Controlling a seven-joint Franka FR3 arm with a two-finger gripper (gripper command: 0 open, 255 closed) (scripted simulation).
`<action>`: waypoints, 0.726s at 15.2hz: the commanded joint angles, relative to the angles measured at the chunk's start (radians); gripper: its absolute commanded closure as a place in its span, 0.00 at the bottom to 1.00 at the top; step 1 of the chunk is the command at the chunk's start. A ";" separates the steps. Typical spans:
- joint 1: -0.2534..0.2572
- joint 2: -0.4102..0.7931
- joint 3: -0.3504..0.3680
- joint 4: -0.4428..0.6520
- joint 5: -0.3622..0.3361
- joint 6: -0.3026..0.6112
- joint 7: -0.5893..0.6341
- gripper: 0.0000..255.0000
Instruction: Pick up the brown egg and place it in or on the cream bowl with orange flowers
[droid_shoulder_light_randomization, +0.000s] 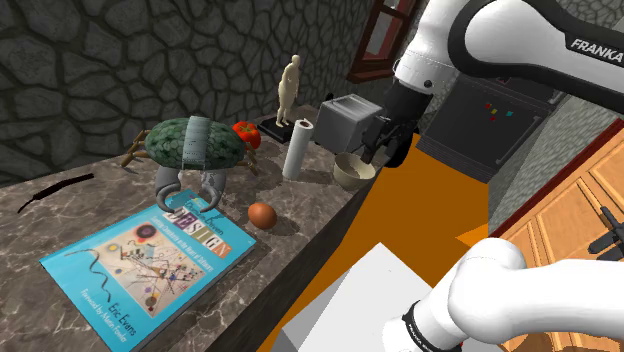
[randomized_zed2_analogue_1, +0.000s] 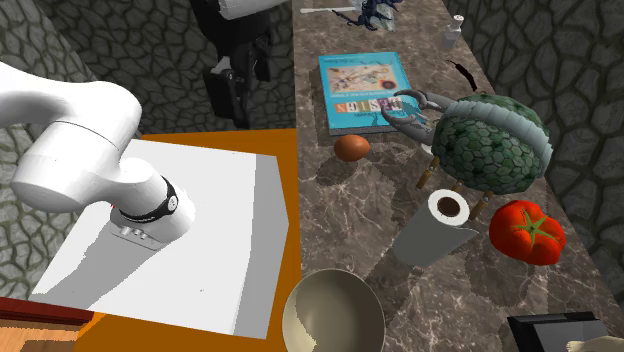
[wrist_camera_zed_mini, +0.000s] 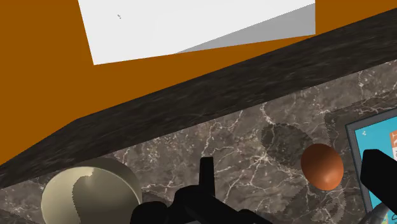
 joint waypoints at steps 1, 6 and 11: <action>0.000 0.000 0.000 0.000 0.000 0.000 0.000 0.00; 0.020 0.163 0.035 0.006 0.021 0.114 0.000 0.00; 0.039 0.341 0.070 0.041 0.034 0.214 0.001 0.00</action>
